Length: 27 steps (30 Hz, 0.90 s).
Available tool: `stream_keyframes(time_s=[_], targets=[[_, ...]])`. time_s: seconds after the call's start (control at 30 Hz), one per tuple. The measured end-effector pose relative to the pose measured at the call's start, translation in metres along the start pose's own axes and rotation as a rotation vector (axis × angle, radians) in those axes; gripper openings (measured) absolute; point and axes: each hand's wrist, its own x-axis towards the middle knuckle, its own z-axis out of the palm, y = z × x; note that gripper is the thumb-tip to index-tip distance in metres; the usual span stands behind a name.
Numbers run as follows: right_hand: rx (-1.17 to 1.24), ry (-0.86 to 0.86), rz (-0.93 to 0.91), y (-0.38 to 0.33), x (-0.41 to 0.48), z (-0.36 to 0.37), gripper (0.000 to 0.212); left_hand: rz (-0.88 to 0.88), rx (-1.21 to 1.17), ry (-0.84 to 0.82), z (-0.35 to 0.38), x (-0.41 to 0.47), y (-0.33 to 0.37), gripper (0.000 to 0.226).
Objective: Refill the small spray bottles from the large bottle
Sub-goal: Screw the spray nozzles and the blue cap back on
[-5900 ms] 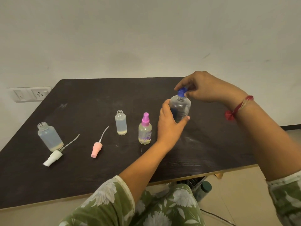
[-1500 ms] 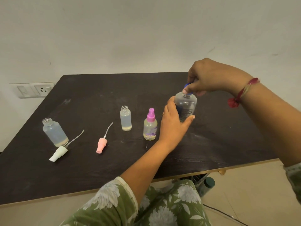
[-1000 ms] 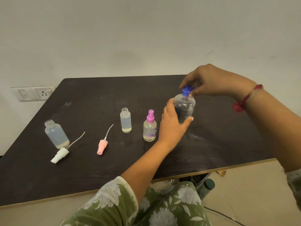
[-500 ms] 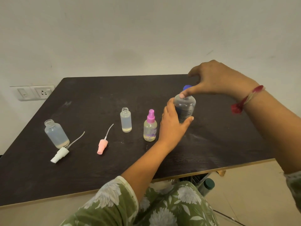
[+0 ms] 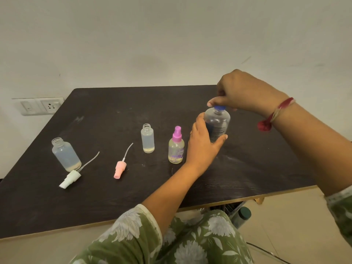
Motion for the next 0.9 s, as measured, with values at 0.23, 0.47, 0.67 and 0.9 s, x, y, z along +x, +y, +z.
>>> stream_keyframes(time_s=[0.23,0.47,0.67,0.9], targets=[[0.179,-0.085,-0.042,0.007,-0.011,-0.01,0.046,0.004,-0.018,-0.002,-0.001,-0.001,0.0,0.078],[0.114,-0.1,-0.101,0.009,-0.002,-0.008,0.017,0.005,-0.013,0.0,-0.001,-0.001,0.0,0.08],[-0.034,-0.044,-0.059,0.005,0.001,0.001,0.034,-0.003,-0.002,0.01,0.0,0.0,-0.001,0.08],[0.034,-0.027,-0.021,0.009,-0.009,-0.002,0.062,-0.015,-0.007,0.005,0.0,0.0,0.0,0.081]])
